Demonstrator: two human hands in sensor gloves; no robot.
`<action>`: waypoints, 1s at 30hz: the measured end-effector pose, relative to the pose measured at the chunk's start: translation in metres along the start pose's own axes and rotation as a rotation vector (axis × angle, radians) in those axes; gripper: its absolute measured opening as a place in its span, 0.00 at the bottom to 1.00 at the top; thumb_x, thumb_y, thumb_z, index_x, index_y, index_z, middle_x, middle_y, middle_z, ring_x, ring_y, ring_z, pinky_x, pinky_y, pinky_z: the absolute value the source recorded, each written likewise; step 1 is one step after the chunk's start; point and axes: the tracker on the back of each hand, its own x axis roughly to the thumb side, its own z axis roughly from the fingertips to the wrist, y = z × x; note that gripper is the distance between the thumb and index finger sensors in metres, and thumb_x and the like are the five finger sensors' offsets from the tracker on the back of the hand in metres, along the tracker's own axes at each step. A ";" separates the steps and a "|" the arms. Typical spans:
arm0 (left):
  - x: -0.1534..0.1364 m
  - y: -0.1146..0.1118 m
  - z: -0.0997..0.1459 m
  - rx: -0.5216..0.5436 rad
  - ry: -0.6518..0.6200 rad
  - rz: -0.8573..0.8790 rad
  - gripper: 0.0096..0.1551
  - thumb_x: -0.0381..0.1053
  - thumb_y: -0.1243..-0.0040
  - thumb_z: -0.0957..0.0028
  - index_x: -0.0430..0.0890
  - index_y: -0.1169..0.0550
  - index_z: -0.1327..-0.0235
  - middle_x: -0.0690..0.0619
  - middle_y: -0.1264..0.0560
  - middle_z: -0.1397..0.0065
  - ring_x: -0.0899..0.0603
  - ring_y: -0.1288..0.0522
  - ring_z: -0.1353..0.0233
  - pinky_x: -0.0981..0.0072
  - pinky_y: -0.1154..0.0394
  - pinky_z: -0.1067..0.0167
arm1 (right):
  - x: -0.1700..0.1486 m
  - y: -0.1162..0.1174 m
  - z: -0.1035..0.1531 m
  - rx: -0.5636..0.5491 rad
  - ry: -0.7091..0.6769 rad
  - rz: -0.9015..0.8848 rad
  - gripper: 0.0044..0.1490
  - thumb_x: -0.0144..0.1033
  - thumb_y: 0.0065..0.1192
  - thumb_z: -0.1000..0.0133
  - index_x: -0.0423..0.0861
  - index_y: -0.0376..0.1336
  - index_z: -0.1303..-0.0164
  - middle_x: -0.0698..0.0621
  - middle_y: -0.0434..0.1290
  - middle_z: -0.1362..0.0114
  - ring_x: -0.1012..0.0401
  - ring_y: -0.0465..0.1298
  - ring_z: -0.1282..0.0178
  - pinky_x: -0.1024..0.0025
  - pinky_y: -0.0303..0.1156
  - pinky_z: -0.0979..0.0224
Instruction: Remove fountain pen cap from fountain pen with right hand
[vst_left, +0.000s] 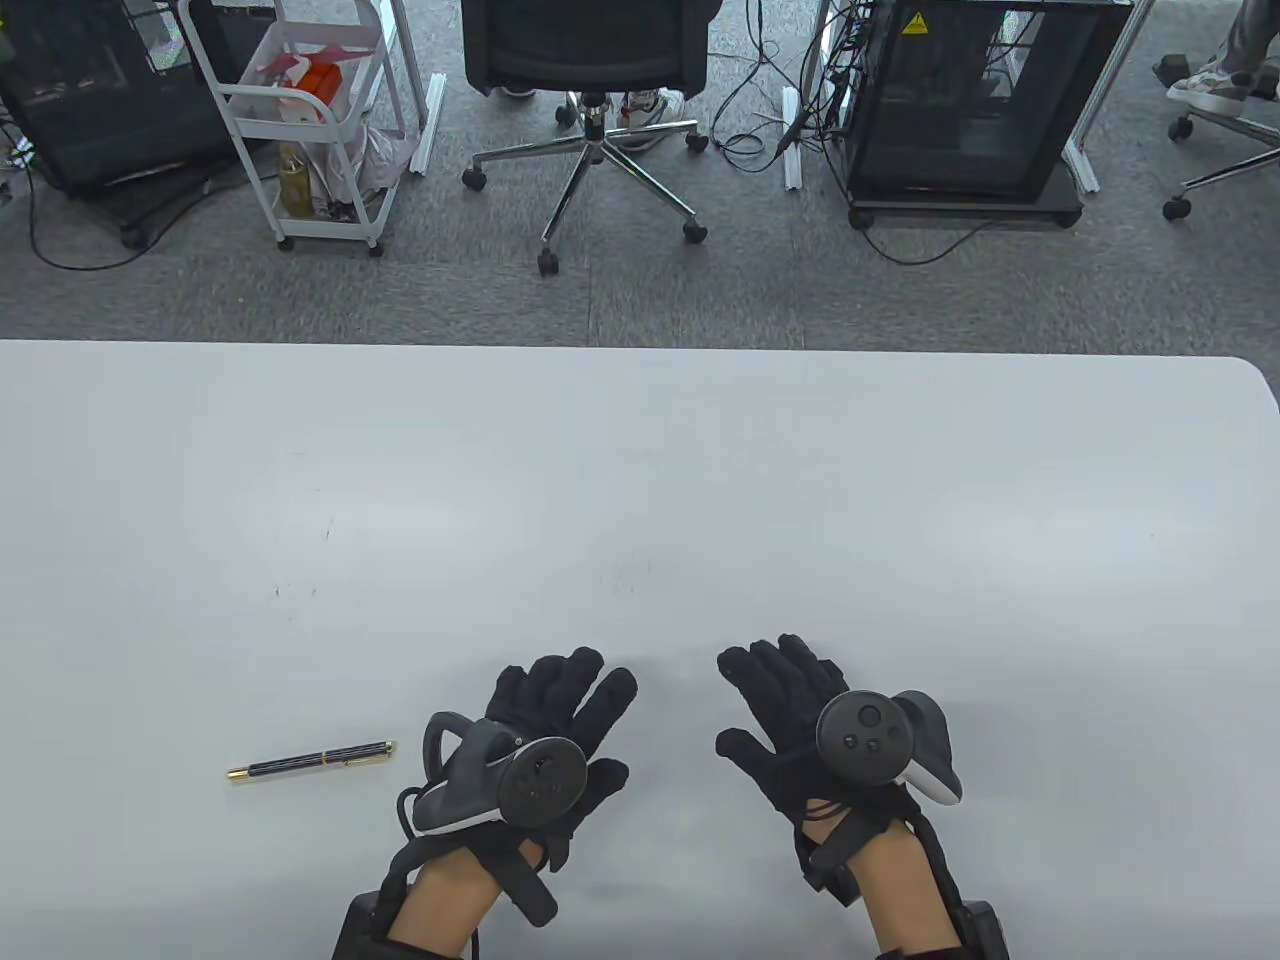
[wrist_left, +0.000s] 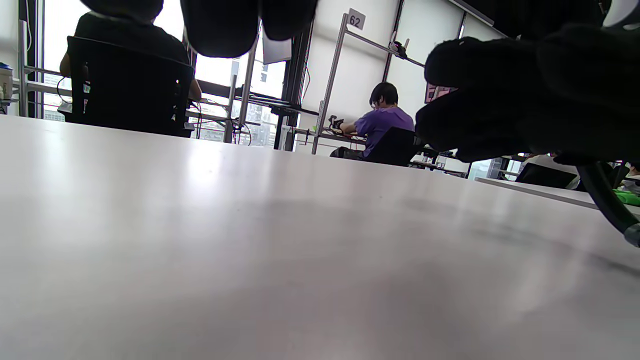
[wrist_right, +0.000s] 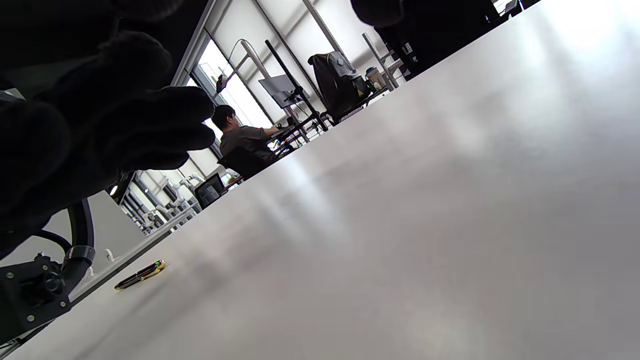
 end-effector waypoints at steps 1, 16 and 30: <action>0.000 0.000 0.000 0.000 0.000 0.003 0.45 0.72 0.62 0.62 0.61 0.53 0.30 0.42 0.45 0.18 0.29 0.38 0.20 0.24 0.41 0.34 | 0.000 0.000 -0.001 0.001 -0.003 -0.003 0.48 0.67 0.46 0.43 0.57 0.38 0.17 0.33 0.47 0.14 0.33 0.42 0.15 0.28 0.38 0.22; 0.007 -0.010 -0.002 -0.074 -0.063 -0.026 0.45 0.71 0.61 0.62 0.61 0.53 0.30 0.42 0.43 0.18 0.30 0.33 0.22 0.27 0.38 0.35 | -0.001 0.002 -0.001 0.011 0.008 -0.023 0.48 0.66 0.46 0.43 0.57 0.39 0.17 0.33 0.49 0.15 0.33 0.44 0.16 0.28 0.39 0.22; 0.004 -0.009 0.001 -0.063 -0.038 -0.030 0.44 0.70 0.58 0.62 0.61 0.51 0.30 0.42 0.39 0.20 0.31 0.30 0.24 0.28 0.37 0.35 | 0.007 0.003 0.001 0.013 -0.008 -0.038 0.47 0.65 0.47 0.42 0.56 0.41 0.17 0.32 0.50 0.15 0.33 0.45 0.16 0.28 0.40 0.22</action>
